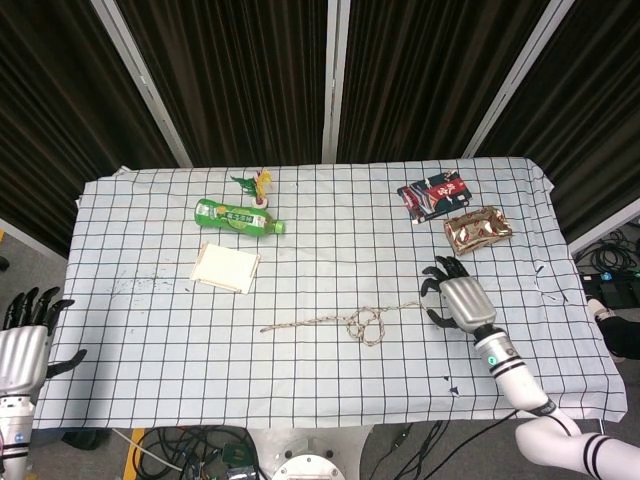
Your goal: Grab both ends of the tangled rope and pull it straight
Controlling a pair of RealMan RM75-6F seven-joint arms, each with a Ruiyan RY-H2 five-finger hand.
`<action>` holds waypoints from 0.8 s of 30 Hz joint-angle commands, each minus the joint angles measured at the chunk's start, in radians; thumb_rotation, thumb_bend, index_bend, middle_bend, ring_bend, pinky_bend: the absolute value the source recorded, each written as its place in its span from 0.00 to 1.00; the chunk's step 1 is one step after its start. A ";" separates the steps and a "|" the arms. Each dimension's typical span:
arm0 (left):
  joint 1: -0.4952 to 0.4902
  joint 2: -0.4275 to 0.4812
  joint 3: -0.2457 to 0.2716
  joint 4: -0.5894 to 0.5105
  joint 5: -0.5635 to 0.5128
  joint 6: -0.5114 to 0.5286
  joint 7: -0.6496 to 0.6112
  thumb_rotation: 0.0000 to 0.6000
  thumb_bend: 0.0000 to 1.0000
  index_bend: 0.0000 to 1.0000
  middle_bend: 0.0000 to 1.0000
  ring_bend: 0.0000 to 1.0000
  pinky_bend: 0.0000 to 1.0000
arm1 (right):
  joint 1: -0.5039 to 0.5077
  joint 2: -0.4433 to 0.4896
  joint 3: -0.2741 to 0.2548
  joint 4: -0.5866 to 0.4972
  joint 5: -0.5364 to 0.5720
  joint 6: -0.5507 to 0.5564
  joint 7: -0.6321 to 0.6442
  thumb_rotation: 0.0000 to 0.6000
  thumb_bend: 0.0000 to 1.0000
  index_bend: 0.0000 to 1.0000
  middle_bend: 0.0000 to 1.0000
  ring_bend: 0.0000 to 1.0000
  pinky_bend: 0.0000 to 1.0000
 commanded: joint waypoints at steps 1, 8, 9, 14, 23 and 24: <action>-0.001 -0.003 -0.001 0.009 -0.006 -0.005 -0.008 1.00 0.09 0.23 0.09 0.00 0.00 | 0.034 -0.063 0.002 0.060 0.023 -0.026 -0.041 1.00 0.27 0.48 0.22 0.00 0.00; -0.003 -0.009 -0.001 0.025 -0.009 -0.012 -0.023 1.00 0.09 0.23 0.09 0.00 0.00 | 0.067 -0.131 -0.006 0.132 0.033 -0.050 -0.056 1.00 0.29 0.48 0.22 0.00 0.00; -0.003 -0.009 -0.001 0.027 -0.009 -0.012 -0.025 1.00 0.09 0.23 0.09 0.00 0.00 | 0.071 -0.137 -0.009 0.137 0.032 -0.052 -0.059 1.00 0.30 0.48 0.22 0.00 0.00; -0.002 -0.011 0.000 0.034 -0.011 -0.012 -0.033 1.00 0.09 0.23 0.09 0.00 0.00 | 0.083 -0.151 -0.019 0.153 0.034 -0.060 -0.074 1.00 0.31 0.49 0.22 0.00 0.00; 0.000 -0.014 0.001 0.041 -0.013 -0.012 -0.040 1.00 0.09 0.23 0.09 0.00 0.00 | 0.095 -0.175 -0.032 0.179 0.047 -0.072 -0.090 1.00 0.34 0.50 0.22 0.00 0.00; 0.000 -0.014 0.001 0.041 -0.013 -0.011 -0.040 1.00 0.09 0.23 0.09 0.00 0.00 | 0.094 -0.177 -0.034 0.180 0.046 -0.071 -0.091 1.00 0.34 0.51 0.22 0.00 0.00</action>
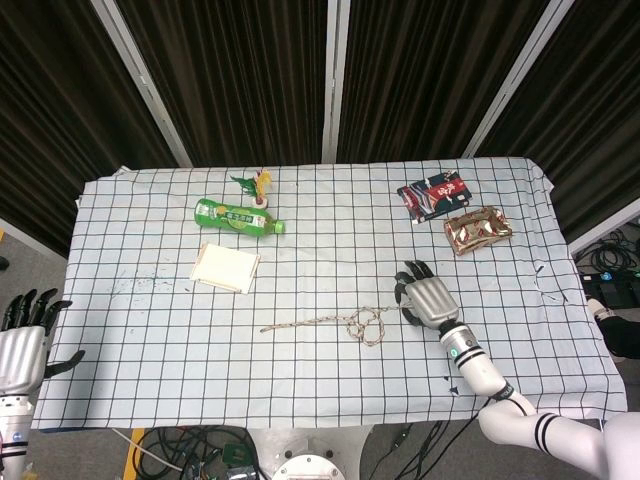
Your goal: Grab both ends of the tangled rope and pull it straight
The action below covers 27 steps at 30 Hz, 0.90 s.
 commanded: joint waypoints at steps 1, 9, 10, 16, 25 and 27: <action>0.001 0.000 0.000 0.001 0.000 0.001 -0.001 1.00 0.09 0.23 0.09 0.00 0.00 | 0.000 -0.005 -0.005 0.004 -0.001 0.003 -0.002 1.00 0.34 0.51 0.22 0.00 0.00; 0.002 -0.002 0.000 0.005 0.001 0.004 -0.005 1.00 0.09 0.23 0.09 0.00 0.00 | 0.001 -0.014 -0.007 0.016 0.004 0.013 -0.005 1.00 0.36 0.55 0.23 0.00 0.00; 0.002 -0.002 0.000 0.005 0.001 0.004 -0.006 1.00 0.09 0.23 0.09 0.00 0.00 | 0.002 -0.015 -0.007 0.016 0.004 0.013 -0.006 1.00 0.37 0.55 0.23 0.00 0.00; 0.001 -0.002 -0.001 0.010 0.003 0.004 -0.008 1.00 0.09 0.23 0.09 0.00 0.00 | 0.002 -0.019 -0.010 0.017 0.004 0.022 -0.013 1.00 0.40 0.59 0.24 0.00 0.00; -0.053 0.027 0.000 0.001 0.070 -0.048 -0.097 1.00 0.09 0.23 0.09 0.00 0.00 | -0.028 0.008 -0.001 -0.050 -0.006 0.113 -0.038 1.00 0.44 0.61 0.24 0.00 0.00; -0.090 0.035 -0.006 -0.002 0.104 -0.079 -0.138 1.00 0.09 0.24 0.09 0.00 0.00 | -0.034 0.029 0.008 -0.096 0.005 0.125 -0.052 1.00 0.44 0.61 0.24 0.00 0.00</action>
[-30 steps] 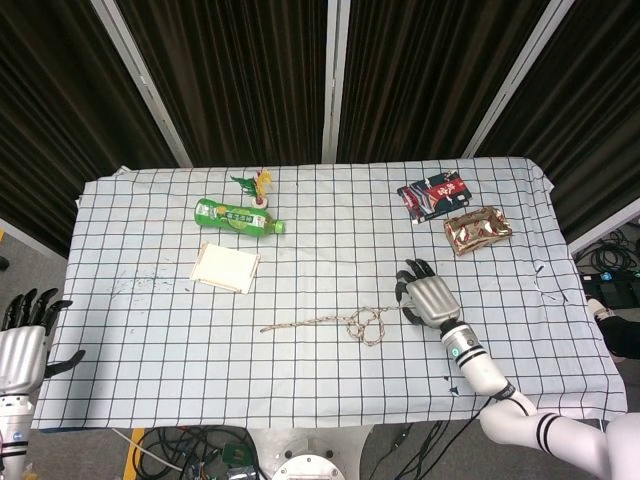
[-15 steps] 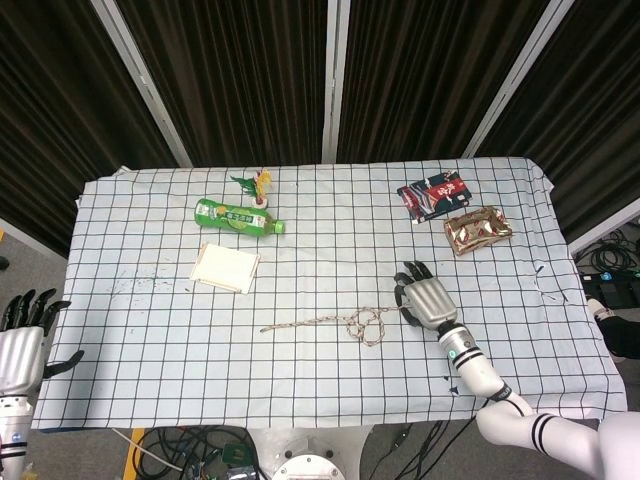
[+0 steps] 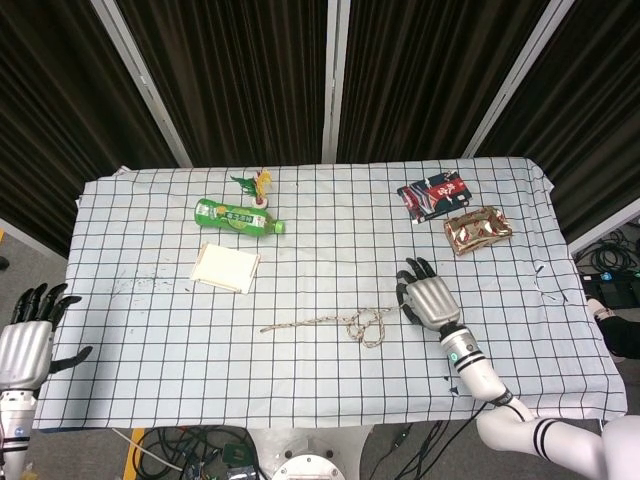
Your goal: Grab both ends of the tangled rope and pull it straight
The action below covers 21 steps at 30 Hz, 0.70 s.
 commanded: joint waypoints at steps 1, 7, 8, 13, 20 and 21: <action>-0.069 0.020 -0.008 -0.010 0.060 -0.061 -0.071 1.00 0.09 0.24 0.09 0.00 0.00 | -0.013 0.036 0.016 -0.073 0.016 0.023 -0.026 1.00 0.44 0.61 0.24 0.00 0.00; -0.233 0.026 -0.032 -0.060 0.135 -0.229 -0.202 1.00 0.09 0.31 0.09 0.00 0.00 | -0.013 0.079 0.041 -0.194 0.076 0.033 -0.120 1.00 0.45 0.63 0.24 0.00 0.00; -0.270 0.021 -0.038 -0.071 0.142 -0.272 -0.227 1.00 0.09 0.32 0.09 0.00 0.00 | -0.013 0.081 0.046 -0.212 0.091 0.034 -0.139 1.00 0.45 0.63 0.24 0.00 0.00; -0.416 -0.039 -0.065 -0.076 0.123 -0.447 -0.243 1.00 0.10 0.36 0.09 0.00 0.00 | -0.010 0.078 0.058 -0.261 0.144 0.048 -0.209 1.00 0.46 0.63 0.24 0.00 0.00; -0.497 -0.184 -0.079 -0.046 0.020 -0.537 -0.086 1.00 0.22 0.47 0.12 0.00 0.00 | -0.003 0.071 0.061 -0.295 0.179 0.059 -0.256 1.00 0.47 0.63 0.23 0.00 0.00; -0.498 -0.204 -0.080 -0.043 0.003 -0.534 -0.068 1.00 0.23 0.48 0.12 0.00 0.00 | -0.002 0.071 0.061 -0.297 0.180 0.060 -0.259 1.00 0.47 0.63 0.23 0.00 0.00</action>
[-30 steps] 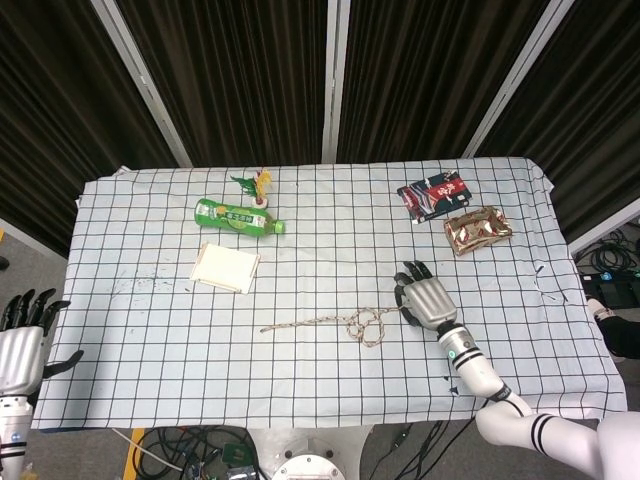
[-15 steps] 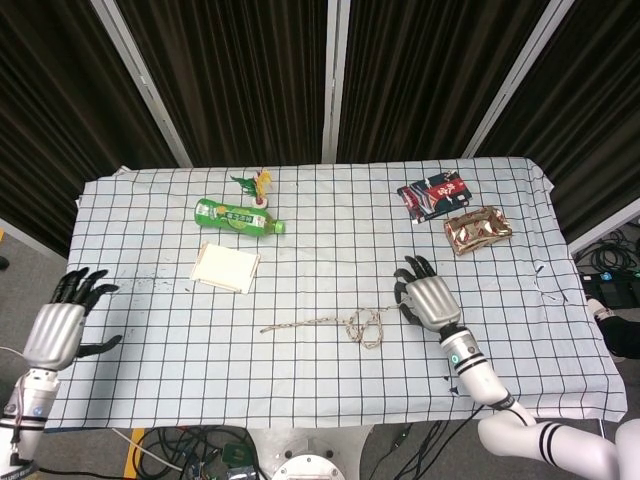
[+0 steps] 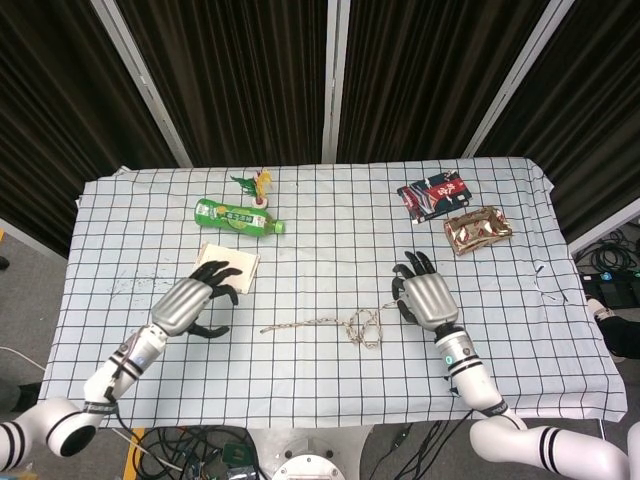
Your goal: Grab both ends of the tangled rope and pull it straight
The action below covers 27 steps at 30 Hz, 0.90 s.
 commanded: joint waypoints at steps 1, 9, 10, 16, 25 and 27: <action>-0.035 -0.104 -0.014 0.021 -0.084 -0.023 0.111 1.00 0.23 0.49 0.12 0.00 0.00 | 0.003 -0.001 -0.001 -0.005 0.004 0.002 -0.006 1.00 0.47 0.63 0.23 0.00 0.00; -0.042 -0.237 0.004 0.057 -0.157 0.024 0.316 1.00 0.25 0.52 0.07 0.00 0.00 | 0.011 -0.002 -0.004 -0.003 0.018 -0.003 -0.007 1.00 0.47 0.63 0.23 0.00 0.00; -0.043 -0.250 0.006 0.059 -0.162 0.028 0.337 1.00 0.25 0.52 0.07 0.00 0.00 | 0.012 -0.004 -0.005 -0.001 0.019 -0.004 -0.006 1.00 0.47 0.63 0.23 0.00 0.00; -0.063 -0.338 0.002 0.085 -0.234 0.020 0.421 1.00 0.26 0.53 0.07 0.00 0.00 | 0.017 -0.014 -0.011 0.014 0.021 -0.008 -0.001 1.00 0.47 0.63 0.23 0.00 0.00; -0.090 -0.428 -0.015 0.136 -0.340 0.026 0.539 1.00 0.27 0.53 0.07 0.00 0.00 | 0.020 -0.017 -0.016 0.023 0.022 -0.010 0.007 1.00 0.48 0.63 0.23 0.00 0.00; -0.095 -0.438 -0.017 0.142 -0.356 0.028 0.557 1.00 0.27 0.53 0.07 0.00 0.00 | 0.021 -0.018 -0.016 0.024 0.023 -0.011 0.012 1.00 0.48 0.63 0.23 0.00 0.00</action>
